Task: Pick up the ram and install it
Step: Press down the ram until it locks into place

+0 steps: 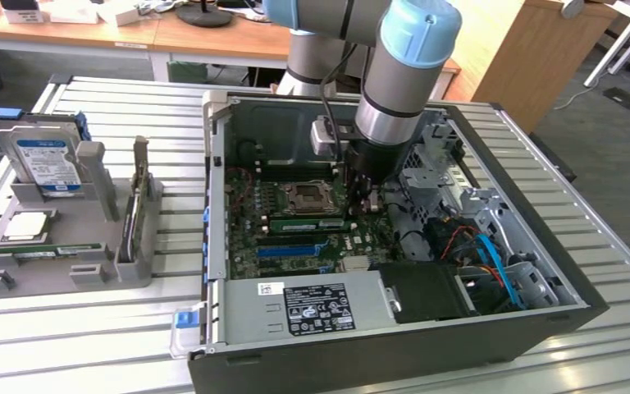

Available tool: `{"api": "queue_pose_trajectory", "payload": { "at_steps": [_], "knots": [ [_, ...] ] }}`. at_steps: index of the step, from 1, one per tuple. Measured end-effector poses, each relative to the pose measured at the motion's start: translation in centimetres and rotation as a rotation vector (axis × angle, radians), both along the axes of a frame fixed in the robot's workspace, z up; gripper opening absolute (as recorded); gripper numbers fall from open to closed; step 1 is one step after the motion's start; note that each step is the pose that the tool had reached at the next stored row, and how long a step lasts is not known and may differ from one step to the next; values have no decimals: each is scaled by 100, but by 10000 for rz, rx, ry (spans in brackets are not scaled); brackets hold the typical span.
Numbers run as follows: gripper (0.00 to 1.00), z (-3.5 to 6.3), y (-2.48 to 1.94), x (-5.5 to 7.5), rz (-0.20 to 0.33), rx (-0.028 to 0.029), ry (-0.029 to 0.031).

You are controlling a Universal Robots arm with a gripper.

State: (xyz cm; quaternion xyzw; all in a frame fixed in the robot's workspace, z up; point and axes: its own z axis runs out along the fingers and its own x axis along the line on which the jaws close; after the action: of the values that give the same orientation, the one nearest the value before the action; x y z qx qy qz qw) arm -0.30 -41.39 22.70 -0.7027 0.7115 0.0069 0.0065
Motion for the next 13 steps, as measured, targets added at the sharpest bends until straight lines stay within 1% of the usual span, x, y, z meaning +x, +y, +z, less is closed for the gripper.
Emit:
{"api": "queue_pose_trajectory", "payload": {
  "at_steps": [13],
  "knots": [
    [11,-13,0,0,0,1,-1]
  ]
}}
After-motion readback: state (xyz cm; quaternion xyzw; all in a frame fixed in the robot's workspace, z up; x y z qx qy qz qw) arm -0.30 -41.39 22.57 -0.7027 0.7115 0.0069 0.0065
